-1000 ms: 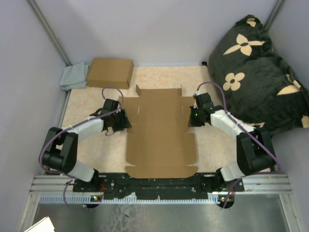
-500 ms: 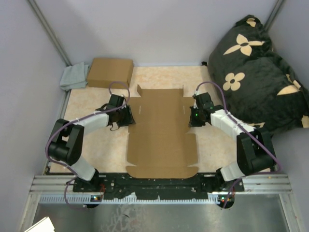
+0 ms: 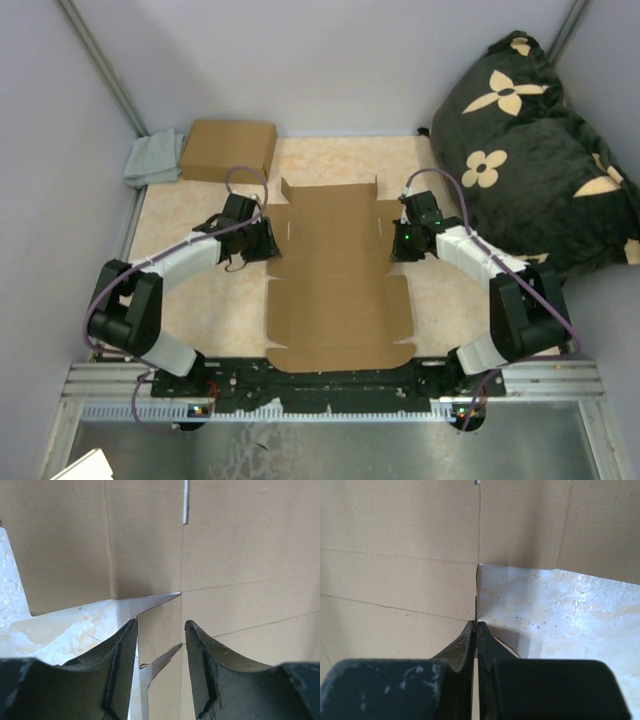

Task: Fold the paper box

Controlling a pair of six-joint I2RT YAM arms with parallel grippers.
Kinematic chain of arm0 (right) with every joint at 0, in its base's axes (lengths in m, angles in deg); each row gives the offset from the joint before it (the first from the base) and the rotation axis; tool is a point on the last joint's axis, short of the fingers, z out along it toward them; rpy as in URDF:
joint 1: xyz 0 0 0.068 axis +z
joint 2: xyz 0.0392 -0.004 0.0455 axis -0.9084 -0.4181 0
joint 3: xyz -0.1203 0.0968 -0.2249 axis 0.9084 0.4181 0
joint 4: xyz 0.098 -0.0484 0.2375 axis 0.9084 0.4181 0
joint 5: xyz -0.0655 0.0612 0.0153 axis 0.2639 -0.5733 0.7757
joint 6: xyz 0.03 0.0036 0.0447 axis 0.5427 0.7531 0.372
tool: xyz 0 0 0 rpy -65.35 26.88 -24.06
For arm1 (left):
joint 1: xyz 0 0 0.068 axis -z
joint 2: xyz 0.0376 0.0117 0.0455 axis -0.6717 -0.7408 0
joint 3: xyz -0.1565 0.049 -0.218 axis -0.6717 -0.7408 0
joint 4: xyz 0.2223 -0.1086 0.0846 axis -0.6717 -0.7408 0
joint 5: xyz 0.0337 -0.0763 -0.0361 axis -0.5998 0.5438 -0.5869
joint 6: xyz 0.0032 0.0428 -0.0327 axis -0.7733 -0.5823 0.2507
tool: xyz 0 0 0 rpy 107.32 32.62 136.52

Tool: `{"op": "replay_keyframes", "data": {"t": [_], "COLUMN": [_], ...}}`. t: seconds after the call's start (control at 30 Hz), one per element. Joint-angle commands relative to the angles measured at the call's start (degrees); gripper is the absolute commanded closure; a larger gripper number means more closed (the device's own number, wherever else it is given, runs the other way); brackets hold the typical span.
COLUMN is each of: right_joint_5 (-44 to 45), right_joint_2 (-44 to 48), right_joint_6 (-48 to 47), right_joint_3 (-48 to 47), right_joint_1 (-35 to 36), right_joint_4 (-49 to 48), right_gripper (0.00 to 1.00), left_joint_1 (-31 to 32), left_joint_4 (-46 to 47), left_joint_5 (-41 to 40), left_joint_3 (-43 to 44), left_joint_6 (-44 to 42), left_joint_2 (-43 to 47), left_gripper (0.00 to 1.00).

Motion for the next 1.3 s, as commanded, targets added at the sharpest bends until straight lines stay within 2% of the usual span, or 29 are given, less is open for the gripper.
{"op": "replay_keyframes", "data": {"t": [0.0,0.33,0.5,0.67,0.77,1.03,1.27], "right_joint_5": [-1.52,-2.32,-2.47,-2.57,-2.59,-0.8,-0.88], "right_joint_2": [-0.7,-1.63,-2.54,-2.85,-3.56,-7.59,-15.79], "right_joint_6": [0.1,0.69,0.9,1.09,1.09,1.94,3.53], "right_joint_3": [-1.95,-2.11,-2.94,-4.06,-5.08,-9.93,-10.76], "right_joint_1": [0.43,1.35,1.68,2.68,3.59,8.55,10.76], "right_joint_4": [-2.48,-3.06,-2.98,-3.04,-2.87,-2.07,-3.81], "right_gripper": [1.0,1.0,0.94,0.78,0.71,0.67,0.65], "left_joint_1": [1.62,4.84,6.38,6.83,6.82,6.87,6.92], "left_joint_4": [-0.52,1.73,3.15,4.28,4.95,6.19,6.25], "left_joint_5": [2.33,3.99,4.11,4.14,3.88,3.68,3.71], "left_joint_3": [2.21,5.26,6.49,6.17,5.49,4.09,2.92], "left_joint_6": [1.28,3.23,3.61,3.85,3.88,4.23,4.26], "left_joint_2": [1.98,-0.61,-3.9,-8.02,-9.54,-11.36,-11.57], "left_gripper": [0.51,0.51,0.51,0.51,0.52,0.52,0.52]}}
